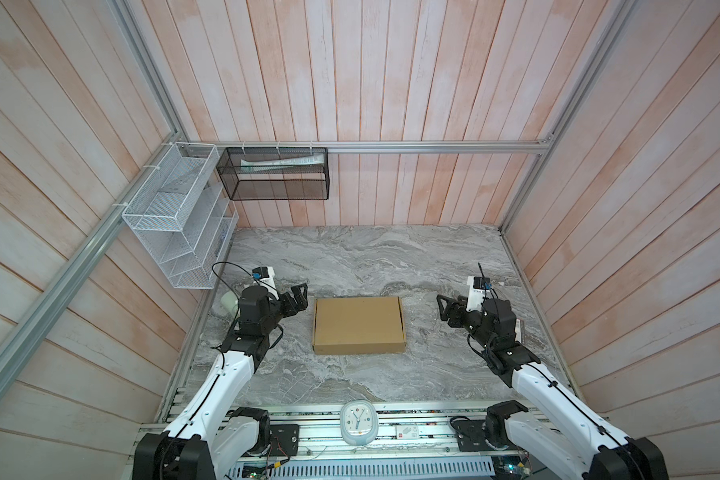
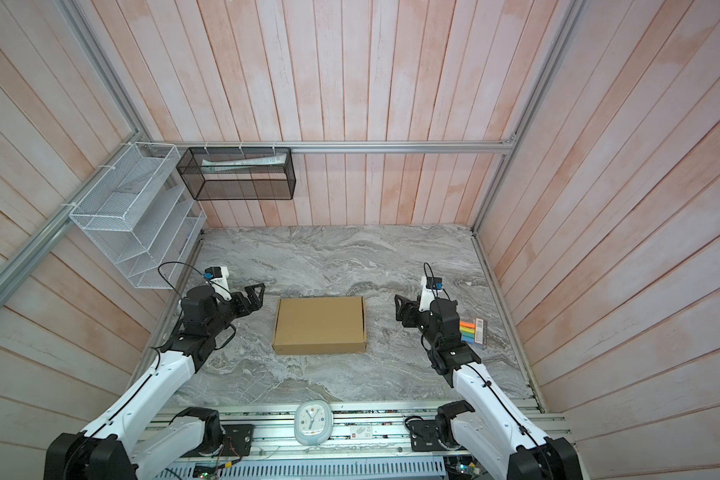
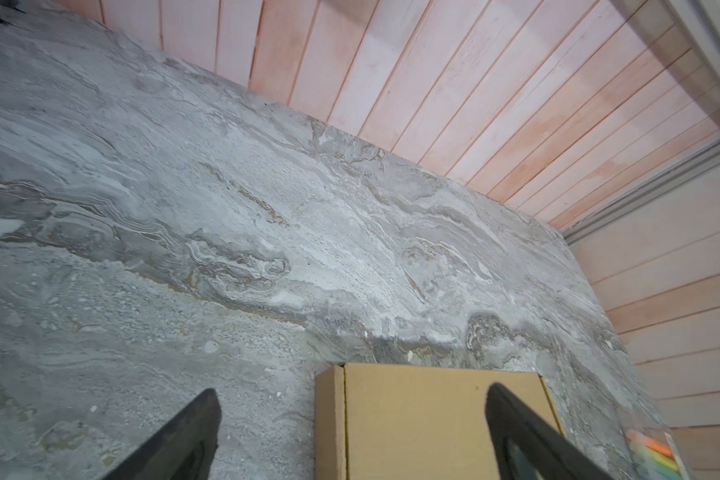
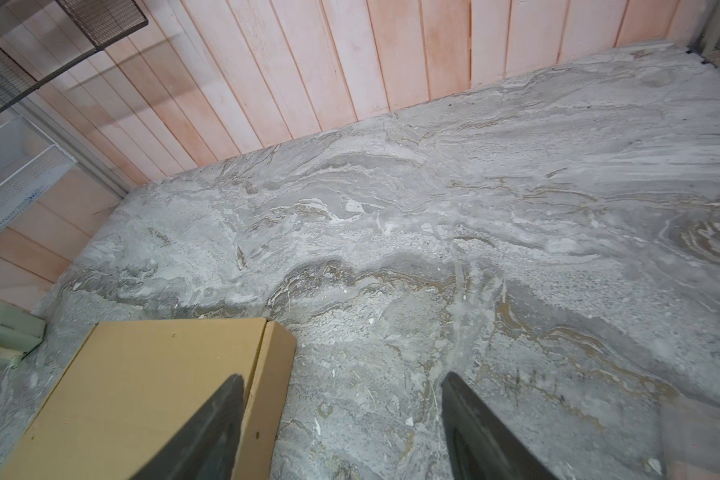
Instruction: Fold the paper box
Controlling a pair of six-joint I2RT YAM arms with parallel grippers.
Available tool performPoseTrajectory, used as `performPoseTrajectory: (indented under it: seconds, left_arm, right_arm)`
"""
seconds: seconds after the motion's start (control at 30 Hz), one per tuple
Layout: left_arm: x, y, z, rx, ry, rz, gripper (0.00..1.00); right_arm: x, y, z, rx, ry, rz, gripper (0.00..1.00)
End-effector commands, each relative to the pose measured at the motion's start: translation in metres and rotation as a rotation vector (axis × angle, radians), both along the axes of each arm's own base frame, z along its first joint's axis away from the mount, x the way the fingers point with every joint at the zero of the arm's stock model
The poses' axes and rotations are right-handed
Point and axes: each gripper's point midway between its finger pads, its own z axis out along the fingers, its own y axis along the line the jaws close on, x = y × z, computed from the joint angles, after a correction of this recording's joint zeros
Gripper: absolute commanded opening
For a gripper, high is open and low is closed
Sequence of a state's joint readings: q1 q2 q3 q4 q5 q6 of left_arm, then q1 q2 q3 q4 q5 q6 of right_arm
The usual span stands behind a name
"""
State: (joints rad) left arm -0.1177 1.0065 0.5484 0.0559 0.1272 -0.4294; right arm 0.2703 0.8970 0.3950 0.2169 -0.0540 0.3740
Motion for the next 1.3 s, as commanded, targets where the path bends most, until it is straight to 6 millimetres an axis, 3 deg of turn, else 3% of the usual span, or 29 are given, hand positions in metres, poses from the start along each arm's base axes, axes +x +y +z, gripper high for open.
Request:
performPoseTrajectory:
  seconds: [0.0, 0.17, 0.5, 1.07, 1.27]
  left_arm:
    - [0.002, 0.024, -0.003, 0.089, -0.054, 0.109, 1.0]
    - [0.005, 0.043, -0.016, 0.202, -0.06, 0.177, 1.0]
    - [0.005, 0.075, -0.022, 0.313, -0.147, 0.283, 1.0]
    - [0.02, 0.079, -0.044, 0.371, -0.228, 0.235, 1.0]
    - [0.028, 0.079, -0.037, 0.365, -0.278, 0.211, 1.0]
  right_arm:
    - [0.004, -0.021, 0.008, 0.015, -0.059, -0.121, 0.76]
    - [0.005, -0.033, 0.022, 0.03, -0.136, -0.188, 0.82]
    - [0.008, -0.046, 0.016, -0.01, -0.178, -0.251, 0.91]
    - [0.001, -0.063, 0.017, -0.09, -0.226, -0.304, 0.94]
    - [0.001, -0.068, 0.018, -0.118, -0.238, -0.316, 0.94]
